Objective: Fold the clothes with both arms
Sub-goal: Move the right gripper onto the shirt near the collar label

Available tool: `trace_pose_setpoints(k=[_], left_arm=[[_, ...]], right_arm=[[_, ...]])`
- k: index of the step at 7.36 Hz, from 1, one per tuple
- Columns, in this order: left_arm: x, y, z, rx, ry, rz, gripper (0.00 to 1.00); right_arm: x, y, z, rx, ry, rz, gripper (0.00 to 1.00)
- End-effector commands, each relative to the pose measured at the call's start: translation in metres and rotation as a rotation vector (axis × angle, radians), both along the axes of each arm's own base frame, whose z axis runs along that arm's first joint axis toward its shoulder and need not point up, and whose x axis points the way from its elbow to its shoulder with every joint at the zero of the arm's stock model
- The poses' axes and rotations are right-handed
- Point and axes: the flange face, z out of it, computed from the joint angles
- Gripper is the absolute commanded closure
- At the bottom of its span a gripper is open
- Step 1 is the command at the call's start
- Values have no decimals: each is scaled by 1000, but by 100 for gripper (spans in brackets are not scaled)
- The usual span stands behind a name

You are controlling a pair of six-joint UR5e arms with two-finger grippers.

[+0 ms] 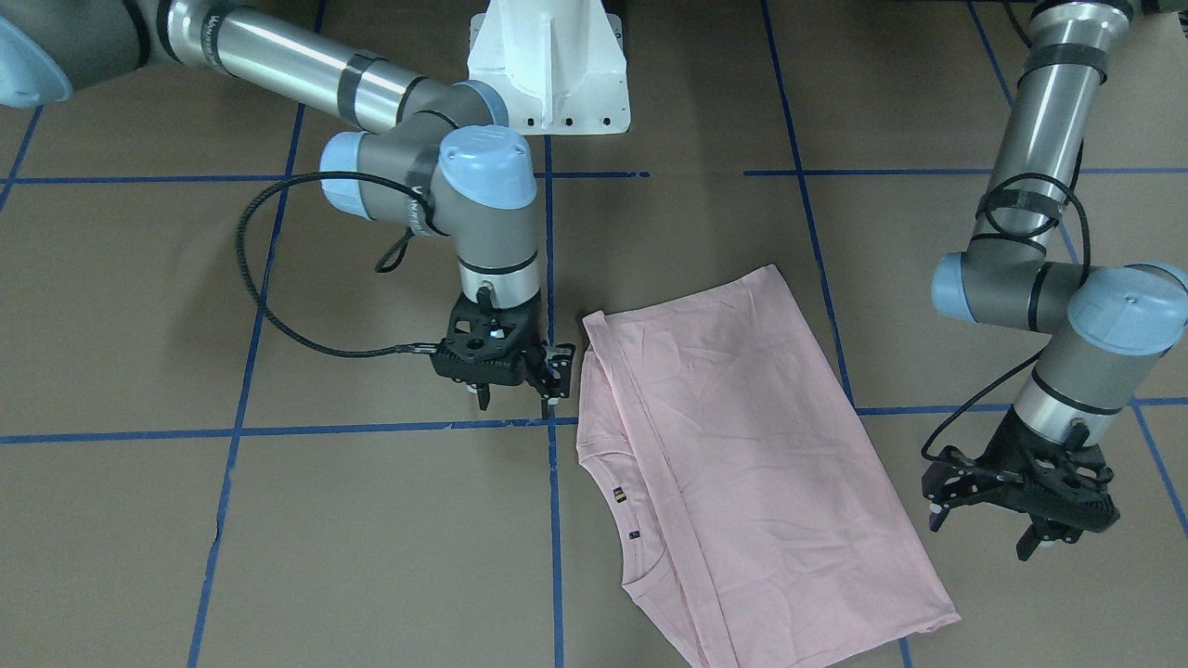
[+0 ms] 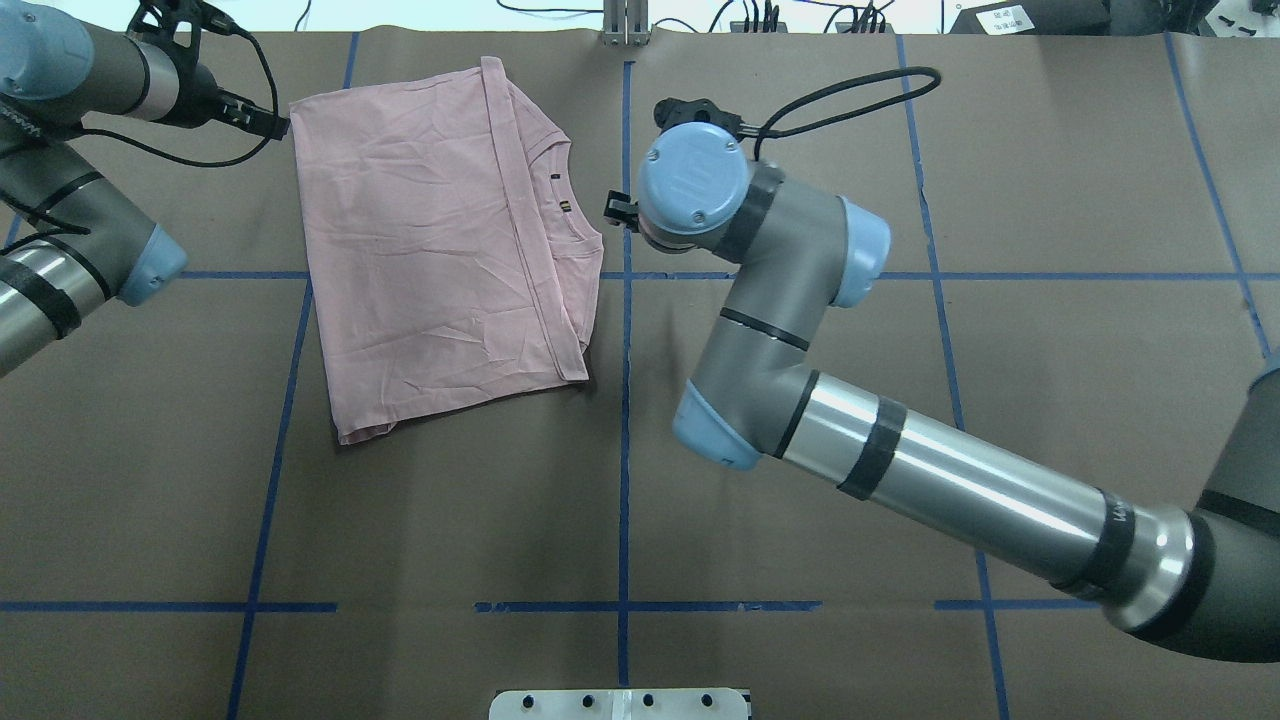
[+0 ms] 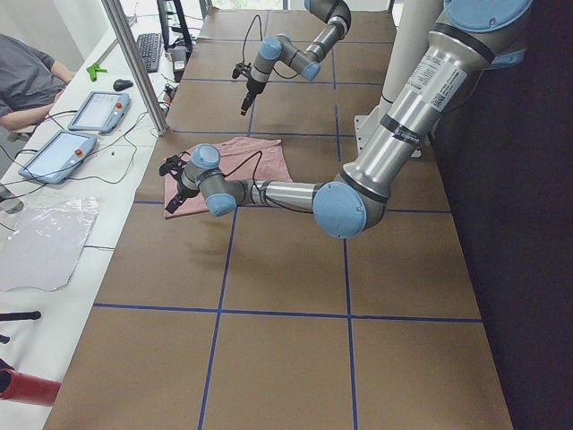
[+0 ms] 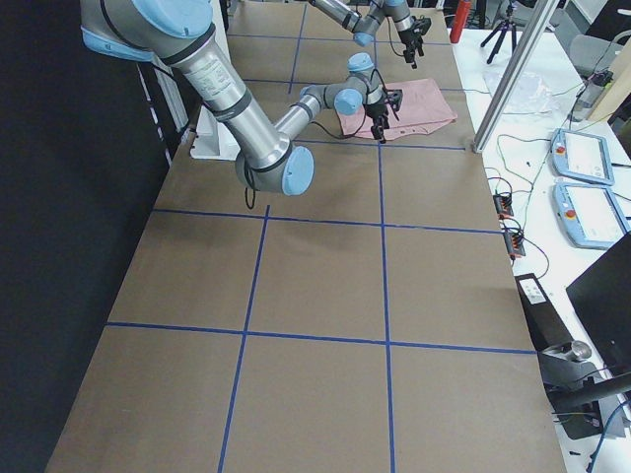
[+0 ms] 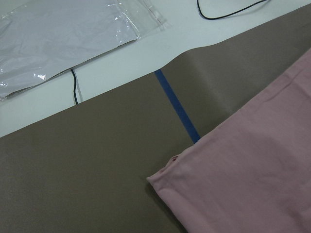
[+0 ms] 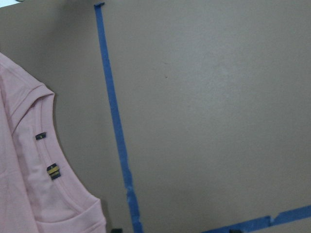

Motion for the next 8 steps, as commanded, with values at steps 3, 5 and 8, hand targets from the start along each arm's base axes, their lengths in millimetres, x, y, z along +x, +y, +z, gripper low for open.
trace_pose_setpoints(k=[3, 5, 8], left_arm=[[-1, 1, 1, 1, 3, 0, 0], [-1, 1, 1, 1, 3, 0, 0], [0, 1, 0, 2, 4, 1, 0]], right_arm=[[-79, 5, -31, -38, 65, 30, 24], [-92, 19, -27, -38, 75, 19, 31], [-103, 28, -17, -54, 91, 19, 42]])
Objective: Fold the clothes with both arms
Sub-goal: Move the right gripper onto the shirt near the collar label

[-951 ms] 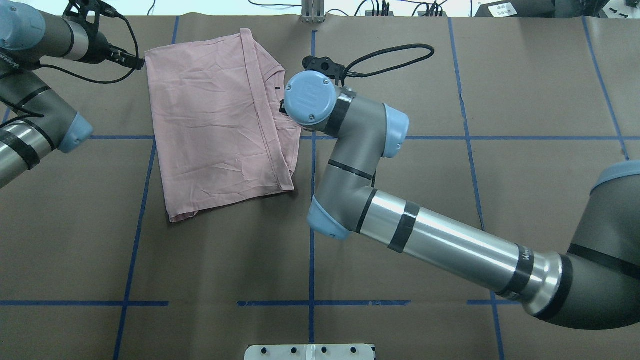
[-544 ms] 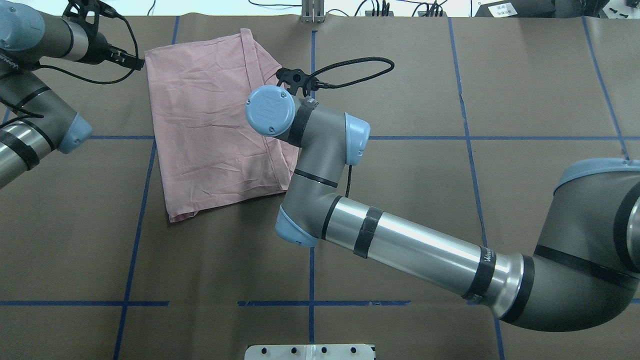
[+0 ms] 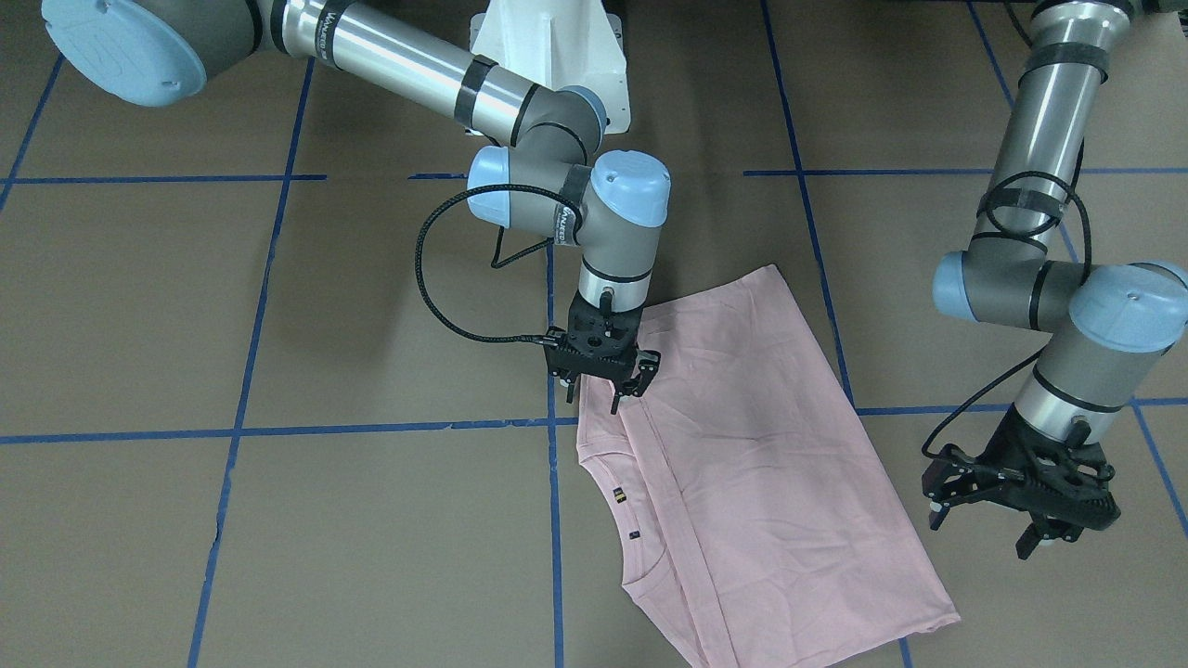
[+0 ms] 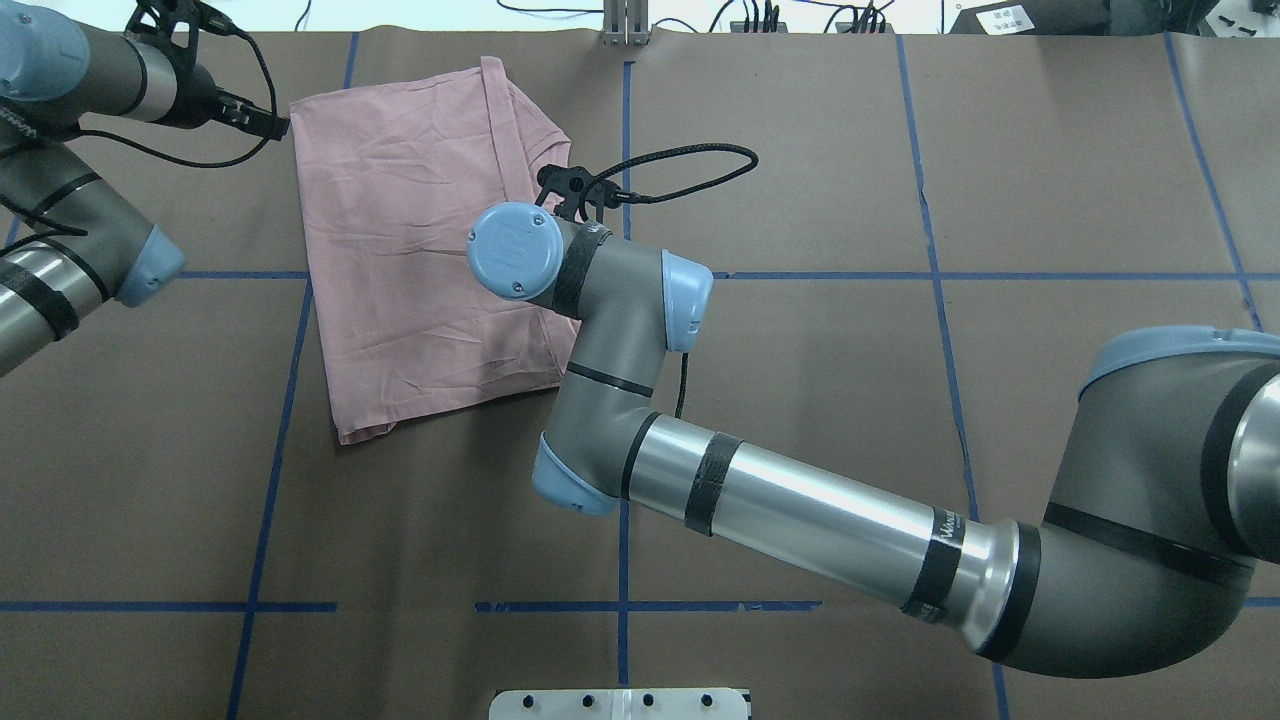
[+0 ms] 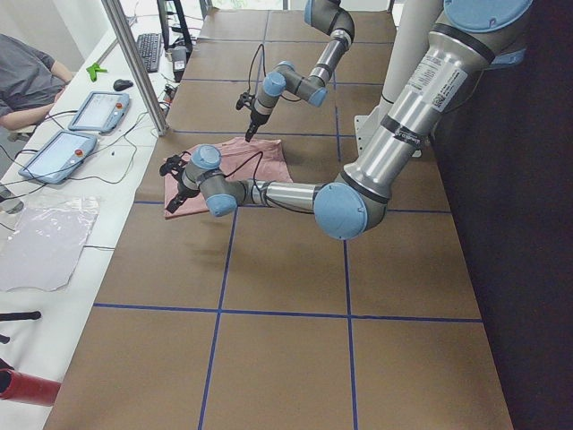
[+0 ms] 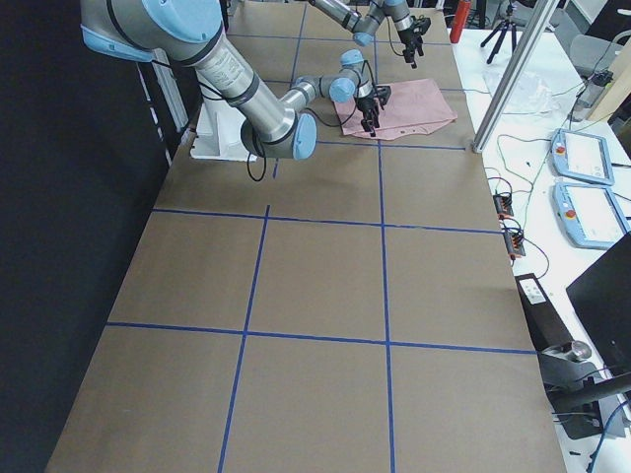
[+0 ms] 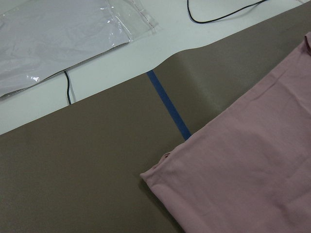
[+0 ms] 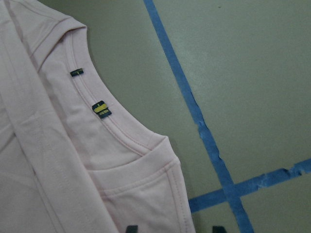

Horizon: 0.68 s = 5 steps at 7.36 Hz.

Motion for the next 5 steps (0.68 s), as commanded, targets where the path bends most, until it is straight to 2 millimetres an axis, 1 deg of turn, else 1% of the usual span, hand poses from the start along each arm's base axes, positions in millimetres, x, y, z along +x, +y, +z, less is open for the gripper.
trace_pose_setpoints(k=[1, 2, 5], left_arm=[[1, 0, 0, 1, 2, 1, 0], [1, 1, 1, -1, 1, 1, 0], [1, 1, 1, -2, 0, 1, 0]], right_arm=[[-7, 4, 4, -1, 15, 0, 43], [-10, 2, 2, -4, 23, 3, 45], [-12, 4, 3, 1, 28, -5, 49]])
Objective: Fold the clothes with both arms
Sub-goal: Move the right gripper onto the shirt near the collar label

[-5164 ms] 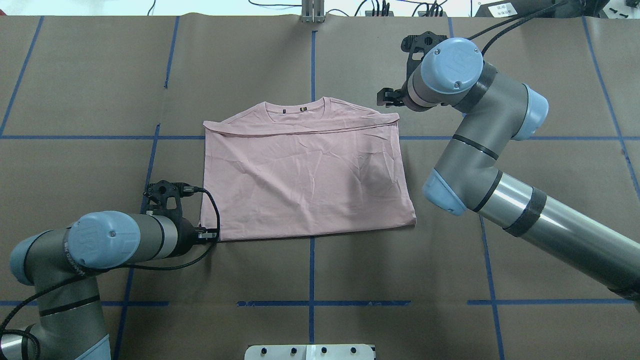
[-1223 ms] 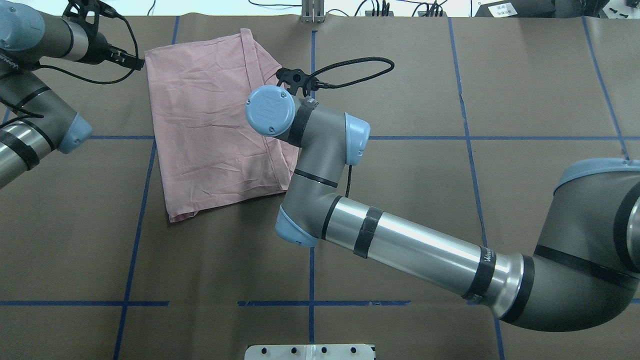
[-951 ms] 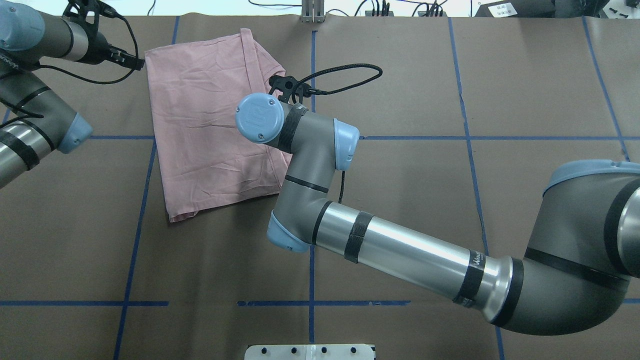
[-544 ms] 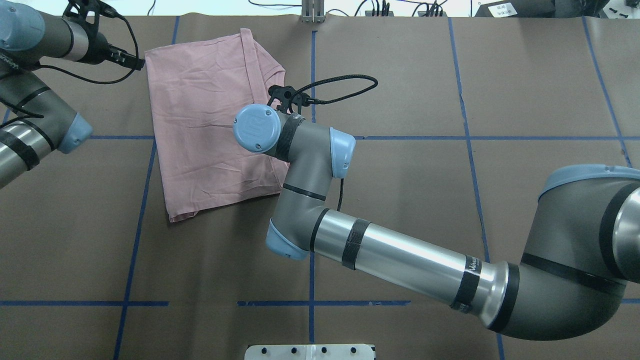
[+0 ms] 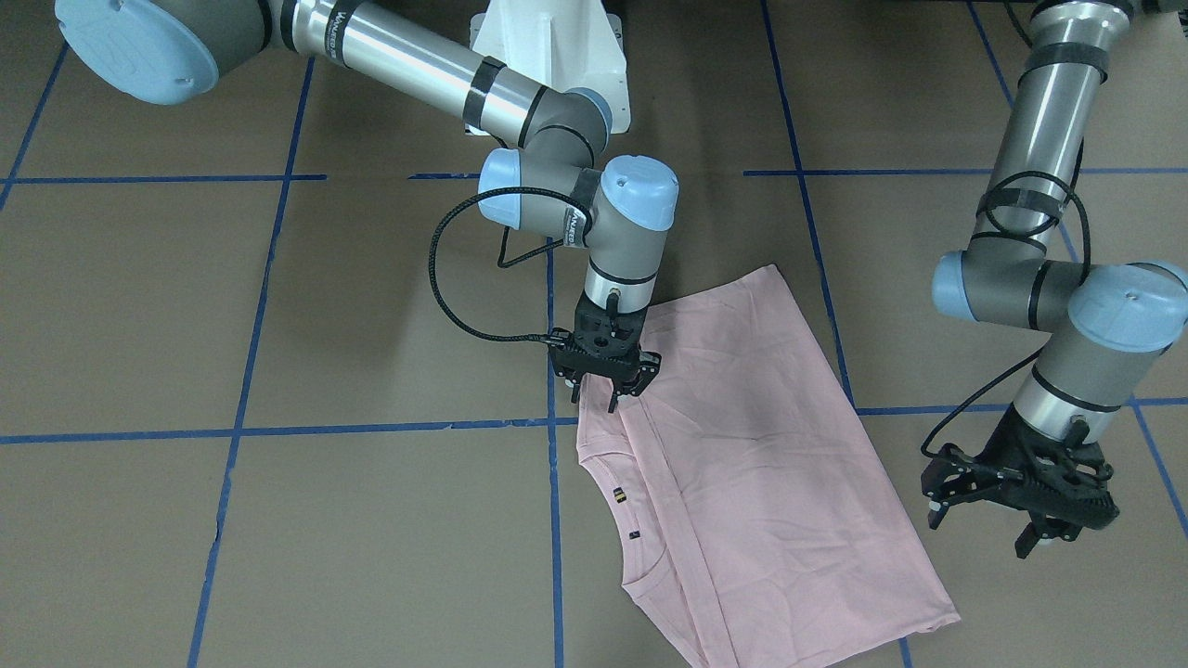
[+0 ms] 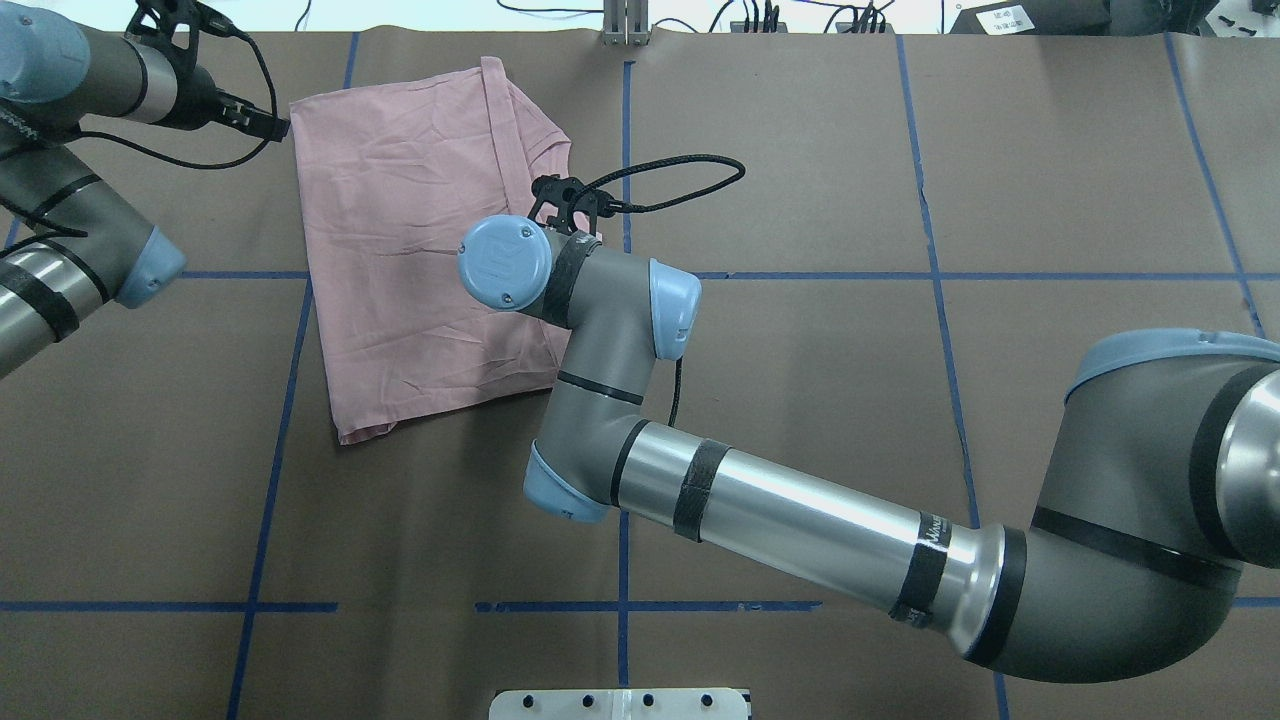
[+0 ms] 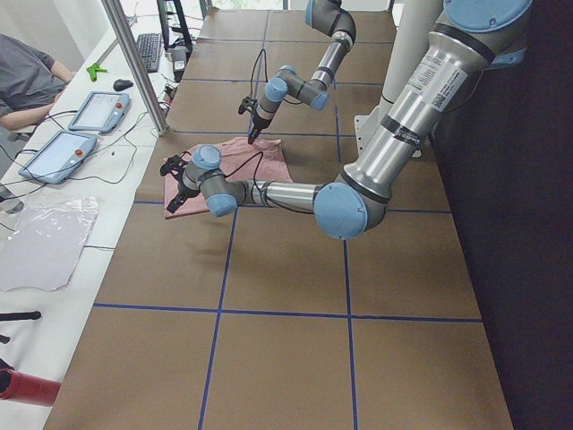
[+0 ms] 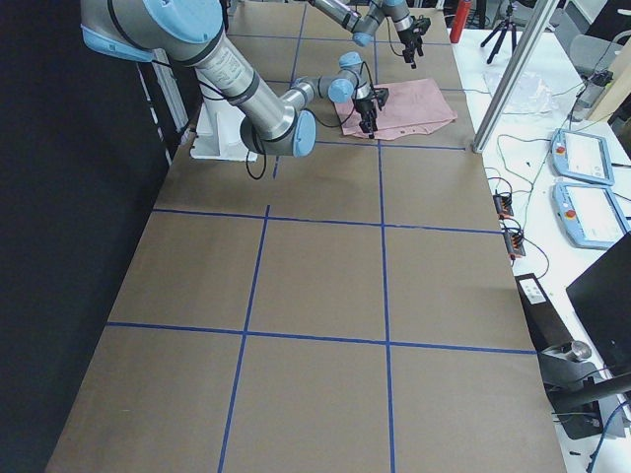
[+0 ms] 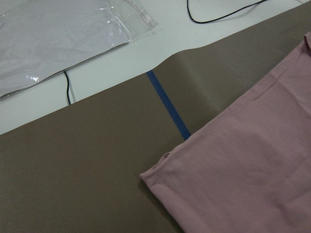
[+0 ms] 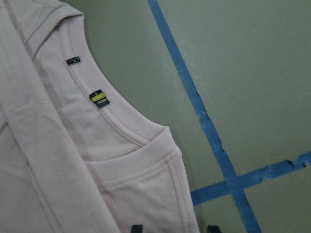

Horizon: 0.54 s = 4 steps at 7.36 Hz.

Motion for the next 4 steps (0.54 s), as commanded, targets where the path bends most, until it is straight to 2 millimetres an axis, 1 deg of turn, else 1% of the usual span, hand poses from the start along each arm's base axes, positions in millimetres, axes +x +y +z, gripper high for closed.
trace_pose_setpoints(k=[1, 3, 4], left_arm=[[0, 0, 0, 0, -1, 1, 0], [0, 0, 0, 0, -1, 1, 0], [1, 0, 0, 0, -1, 2, 0]], right_arm=[[-3, 3, 1, 2, 4, -6, 51], [-4, 4, 3, 8, 12, -1, 52], [-4, 3, 4, 8, 14, 0, 58]])
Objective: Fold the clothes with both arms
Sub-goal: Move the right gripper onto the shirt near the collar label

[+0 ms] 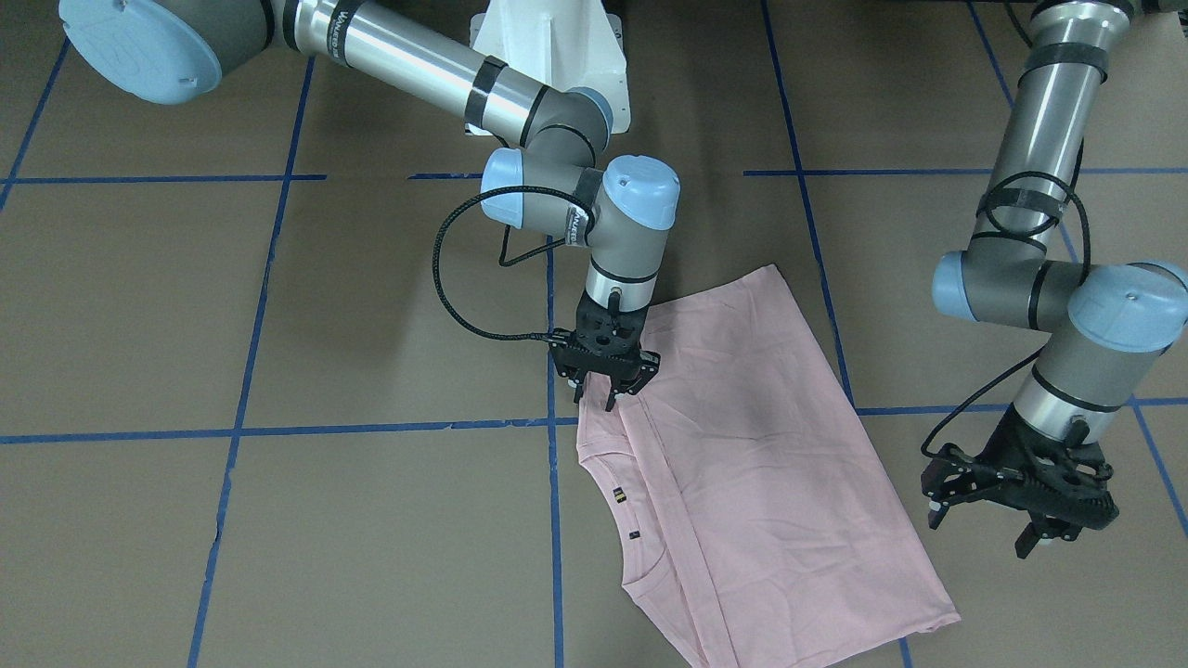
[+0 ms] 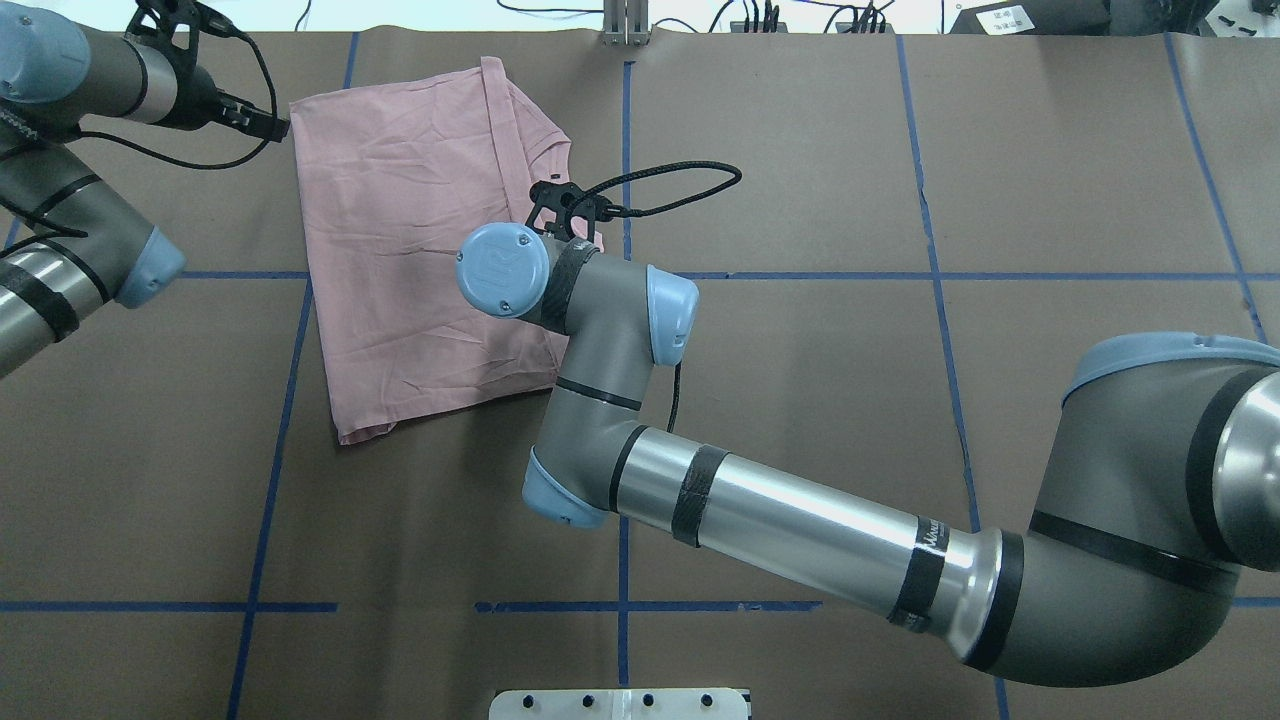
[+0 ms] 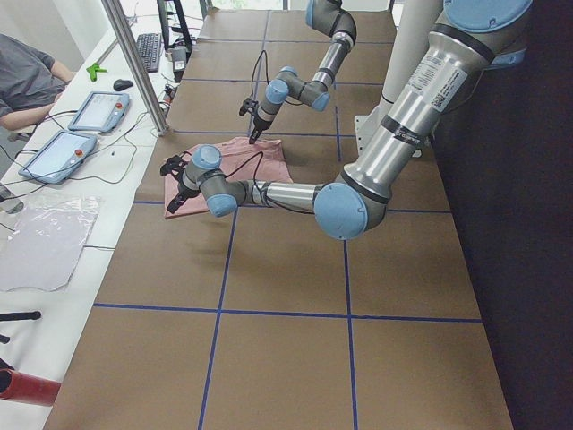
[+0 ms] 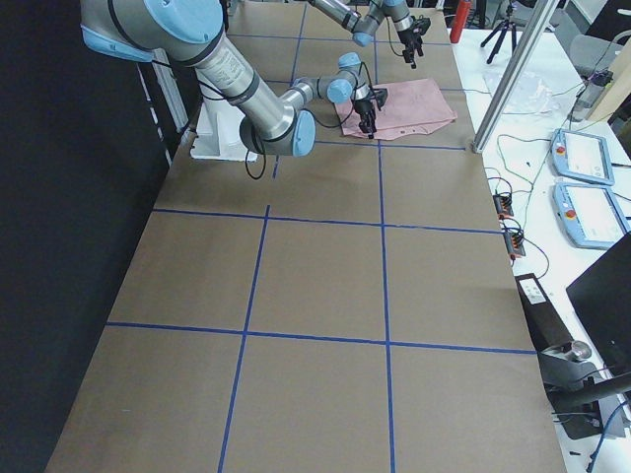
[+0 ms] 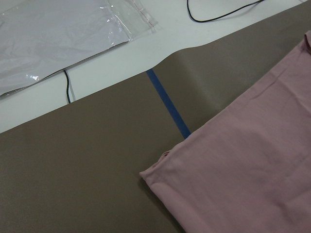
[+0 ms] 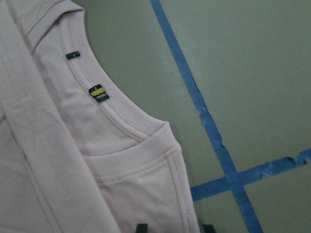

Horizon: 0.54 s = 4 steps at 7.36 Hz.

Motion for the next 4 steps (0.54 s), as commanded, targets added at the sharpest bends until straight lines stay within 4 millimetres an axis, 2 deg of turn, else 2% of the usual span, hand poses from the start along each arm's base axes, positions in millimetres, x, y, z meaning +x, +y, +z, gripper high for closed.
trace_pose_setpoints(k=[1, 2, 4], left_arm=[[1, 0, 0, 0, 0, 1, 0], [1, 0, 0, 0, 0, 1, 0], [0, 1, 0, 1, 1, 1, 0]], right_arm=[[-1, 0, 1, 0, 3, 2, 71], [-1, 0, 1, 0, 3, 2, 100], [1, 0, -3, 3, 4, 0, 100]])
